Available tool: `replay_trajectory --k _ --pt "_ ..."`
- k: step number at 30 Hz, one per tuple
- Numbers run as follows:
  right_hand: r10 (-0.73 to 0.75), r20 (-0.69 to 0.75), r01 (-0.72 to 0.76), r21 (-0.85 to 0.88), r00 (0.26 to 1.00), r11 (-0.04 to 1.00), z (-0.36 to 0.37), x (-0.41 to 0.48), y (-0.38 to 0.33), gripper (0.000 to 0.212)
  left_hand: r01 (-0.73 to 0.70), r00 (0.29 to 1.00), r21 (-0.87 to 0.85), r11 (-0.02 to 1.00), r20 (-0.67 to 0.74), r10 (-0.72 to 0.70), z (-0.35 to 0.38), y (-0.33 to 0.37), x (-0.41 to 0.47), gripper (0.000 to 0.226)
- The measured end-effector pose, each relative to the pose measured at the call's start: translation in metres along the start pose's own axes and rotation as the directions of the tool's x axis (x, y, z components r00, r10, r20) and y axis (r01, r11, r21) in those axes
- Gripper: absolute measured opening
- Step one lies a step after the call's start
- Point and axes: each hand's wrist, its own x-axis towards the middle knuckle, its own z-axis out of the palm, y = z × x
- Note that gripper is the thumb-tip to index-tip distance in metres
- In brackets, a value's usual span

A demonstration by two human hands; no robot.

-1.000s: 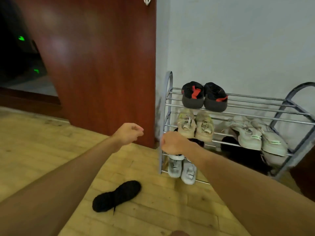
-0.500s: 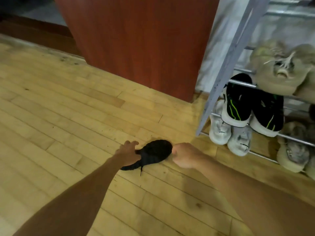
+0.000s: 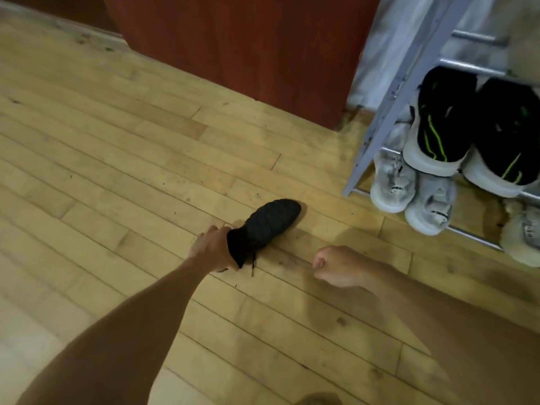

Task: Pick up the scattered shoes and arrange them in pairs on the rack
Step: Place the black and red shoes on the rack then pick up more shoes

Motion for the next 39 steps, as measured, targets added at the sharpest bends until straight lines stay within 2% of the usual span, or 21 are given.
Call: replay_trajectory --k 2,5,7,10,12,14,17,19,22,28,30,33,36,39 --pt "-0.018 -0.030 0.016 -0.066 0.999 0.998 -0.013 -0.016 -0.004 0.029 0.069 0.993 -0.216 0.974 0.111 -0.045 -0.007 0.013 -0.015 0.072" --pt "-0.013 -0.096 0.000 -0.127 0.995 0.992 -0.037 -0.051 -0.008 0.031 0.119 0.985 -0.515 0.849 0.171 -0.034 -0.026 0.034 -0.039 0.067" --pt "0.000 -0.166 -0.014 -0.086 0.986 0.996 -0.051 -0.080 -0.007 0.034 0.076 0.977 -0.656 0.751 0.201 0.077 -0.044 0.051 -0.065 0.062" --pt "0.009 -0.228 -0.001 0.037 0.974 0.999 -0.067 -0.132 -0.008 0.033 -0.006 0.920 -0.784 0.620 0.238 0.311 -0.079 0.080 -0.119 0.048" --pt "0.037 -0.249 0.010 0.184 0.968 0.983 -0.069 -0.169 -0.009 0.038 -0.066 0.878 -0.837 0.544 0.211 0.430 -0.100 0.097 -0.150 0.055" --pt "0.050 -0.309 0.075 0.378 0.950 0.923 -0.069 -0.204 -0.010 0.049 -0.100 0.837 -0.877 0.470 0.181 0.516 -0.117 0.115 -0.179 0.059" --pt "0.004 -0.443 0.278 0.570 0.896 0.773 -0.068 -0.252 -0.008 0.036 -0.145 0.783 -0.913 0.381 0.129 0.609 -0.137 0.147 -0.222 0.043" --pt "0.031 -0.556 0.400 0.634 0.831 0.661 -0.070 -0.281 -0.004 0.029 -0.167 0.761 -0.925 0.341 0.098 0.641 -0.147 0.169 -0.249 0.036" --pt "0.130 -0.679 0.532 0.666 0.722 0.524 -0.072 -0.324 0.012 0.038 -0.260 0.741 -0.894 0.365 0.058 0.669 -0.157 0.202 -0.285 0.029" --pt "0.155 -0.710 0.652 0.696 0.687 0.301 -0.061 -0.406 0.058 0.050 -0.482 0.693 -0.748 0.456 -0.007 0.721 -0.164 0.261 -0.348 0.028" --pt "0.167 -0.738 0.682 0.671 0.654 0.292 -0.051 -0.424 0.076 0.044 -0.564 0.701 -0.680 0.469 -0.093 0.707 -0.164 0.285 -0.364 0.033" --pt "0.260 -0.771 0.727 0.636 0.581 0.259 -0.036 -0.450 0.106 0.044 -0.603 0.721 -0.638 0.479 -0.179 0.669 -0.155 0.326 -0.389 0.035" --pt "0.338 -0.779 0.746 0.616 0.528 0.254 -0.023 -0.474 0.140 0.039 -0.631 0.694 -0.587 0.507 -0.136 0.707 -0.132 0.365 -0.414 0.036" --pt "0.354 -0.780 0.739 0.614 0.516 0.276 -0.010 -0.495 0.176 0.029 -0.606 0.711 -0.571 0.553 -0.078 0.699 -0.103 0.401 -0.436 0.036"
